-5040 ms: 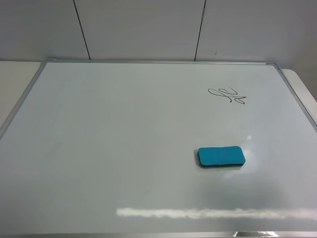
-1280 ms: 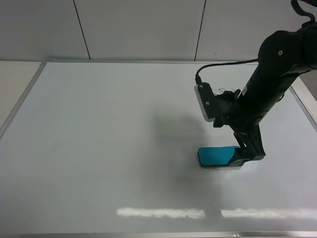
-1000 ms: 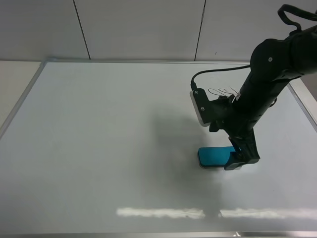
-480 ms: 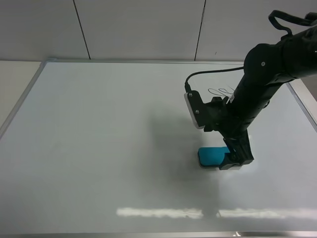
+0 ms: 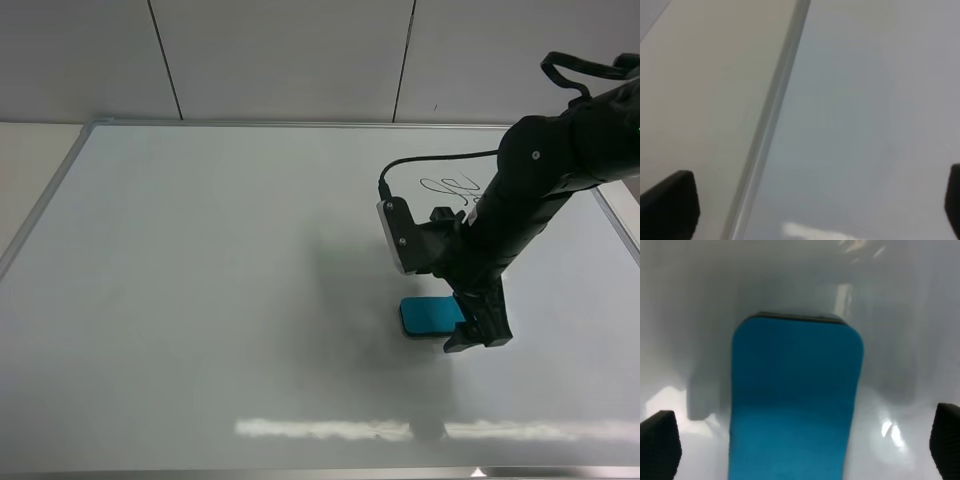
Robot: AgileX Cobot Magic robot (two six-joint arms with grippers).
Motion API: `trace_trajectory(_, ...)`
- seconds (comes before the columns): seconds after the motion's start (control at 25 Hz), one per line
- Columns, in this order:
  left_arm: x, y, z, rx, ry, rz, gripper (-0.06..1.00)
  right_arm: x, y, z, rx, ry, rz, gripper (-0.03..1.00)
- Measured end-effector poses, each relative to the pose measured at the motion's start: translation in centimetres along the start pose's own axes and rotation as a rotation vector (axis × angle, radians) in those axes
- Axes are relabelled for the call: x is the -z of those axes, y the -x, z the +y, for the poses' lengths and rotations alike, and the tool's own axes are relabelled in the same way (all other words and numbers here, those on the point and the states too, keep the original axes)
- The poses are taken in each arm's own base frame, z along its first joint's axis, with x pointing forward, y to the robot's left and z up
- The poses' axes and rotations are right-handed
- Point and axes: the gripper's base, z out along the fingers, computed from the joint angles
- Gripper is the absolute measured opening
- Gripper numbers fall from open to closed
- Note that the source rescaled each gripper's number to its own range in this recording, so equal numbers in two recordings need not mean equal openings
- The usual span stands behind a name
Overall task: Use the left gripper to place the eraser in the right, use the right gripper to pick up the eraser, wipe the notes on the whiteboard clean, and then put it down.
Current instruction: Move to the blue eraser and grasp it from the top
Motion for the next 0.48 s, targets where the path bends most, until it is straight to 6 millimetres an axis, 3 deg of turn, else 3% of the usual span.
trace_trajectory(0.48,0.0,0.0,0.0,0.0,0.0,0.0,1.0,-0.91,-0.19,0.26,-0.018,0.033,0.011,1.0)
